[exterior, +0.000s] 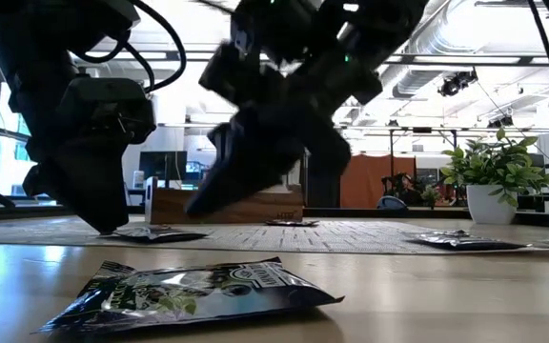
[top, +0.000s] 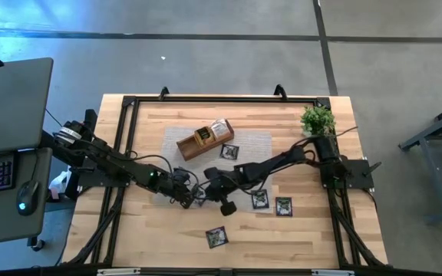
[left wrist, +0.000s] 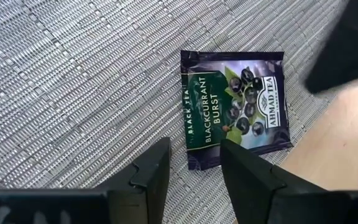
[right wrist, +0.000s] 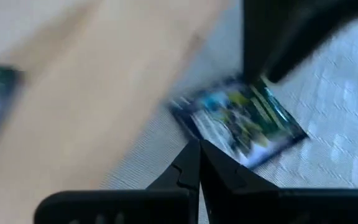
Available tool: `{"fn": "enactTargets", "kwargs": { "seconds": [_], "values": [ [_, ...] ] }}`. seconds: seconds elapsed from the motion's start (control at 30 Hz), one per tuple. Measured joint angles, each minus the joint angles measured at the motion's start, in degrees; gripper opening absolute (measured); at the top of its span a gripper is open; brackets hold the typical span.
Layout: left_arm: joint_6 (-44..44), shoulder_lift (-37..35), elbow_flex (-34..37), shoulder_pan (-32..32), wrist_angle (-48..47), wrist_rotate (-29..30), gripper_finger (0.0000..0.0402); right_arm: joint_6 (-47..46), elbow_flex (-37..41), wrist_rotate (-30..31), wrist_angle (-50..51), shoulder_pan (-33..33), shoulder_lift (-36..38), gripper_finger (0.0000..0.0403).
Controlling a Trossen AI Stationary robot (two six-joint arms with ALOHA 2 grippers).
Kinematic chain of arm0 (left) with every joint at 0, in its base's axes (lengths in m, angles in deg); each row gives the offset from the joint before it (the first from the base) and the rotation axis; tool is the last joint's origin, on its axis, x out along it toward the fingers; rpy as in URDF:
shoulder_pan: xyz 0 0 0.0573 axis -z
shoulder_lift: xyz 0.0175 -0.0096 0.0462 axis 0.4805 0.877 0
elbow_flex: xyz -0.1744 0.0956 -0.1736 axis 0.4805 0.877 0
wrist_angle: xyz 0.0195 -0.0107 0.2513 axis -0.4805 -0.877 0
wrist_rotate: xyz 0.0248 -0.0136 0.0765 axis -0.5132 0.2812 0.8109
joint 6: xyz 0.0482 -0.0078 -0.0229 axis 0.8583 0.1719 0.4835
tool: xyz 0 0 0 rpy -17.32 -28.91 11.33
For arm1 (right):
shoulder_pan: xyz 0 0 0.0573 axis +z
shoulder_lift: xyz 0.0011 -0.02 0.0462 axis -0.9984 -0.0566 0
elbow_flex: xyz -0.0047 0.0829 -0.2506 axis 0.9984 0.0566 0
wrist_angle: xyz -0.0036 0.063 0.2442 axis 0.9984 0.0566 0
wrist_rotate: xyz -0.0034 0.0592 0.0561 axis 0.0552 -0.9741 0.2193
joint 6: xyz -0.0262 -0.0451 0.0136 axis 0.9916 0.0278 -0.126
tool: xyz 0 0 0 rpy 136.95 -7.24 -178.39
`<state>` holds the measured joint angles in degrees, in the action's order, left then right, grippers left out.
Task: Pick & Place Tea
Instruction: Put the purple tea bag into the left section of the wooden organizer
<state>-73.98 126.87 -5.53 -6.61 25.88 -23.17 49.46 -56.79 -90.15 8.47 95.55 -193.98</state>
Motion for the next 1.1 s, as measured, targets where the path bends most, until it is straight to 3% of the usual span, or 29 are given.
{"fn": "enactTargets", "kwargs": {
  "seconds": [0.23, 0.7, 1.1],
  "values": [
    [0.0, 0.0, 0.0, 0.0, 0.2, 0.2, 0.0143, 0.2, -0.1, 0.8, -4.2, -0.2, -3.4, 0.0002],
    [1.5, 0.0, 0.0, 0.0, 0.5, -0.1, 0.0140, 0.2, -0.2, 2.9, -2.4, -0.2, -4.0, 0.0001],
    [3.3, 0.0, 0.1, 0.0, 0.9, -0.5, 0.0021, 0.4, -0.2, 3.1, -2.4, -0.2, -4.1, 0.0001]
  ]
}}
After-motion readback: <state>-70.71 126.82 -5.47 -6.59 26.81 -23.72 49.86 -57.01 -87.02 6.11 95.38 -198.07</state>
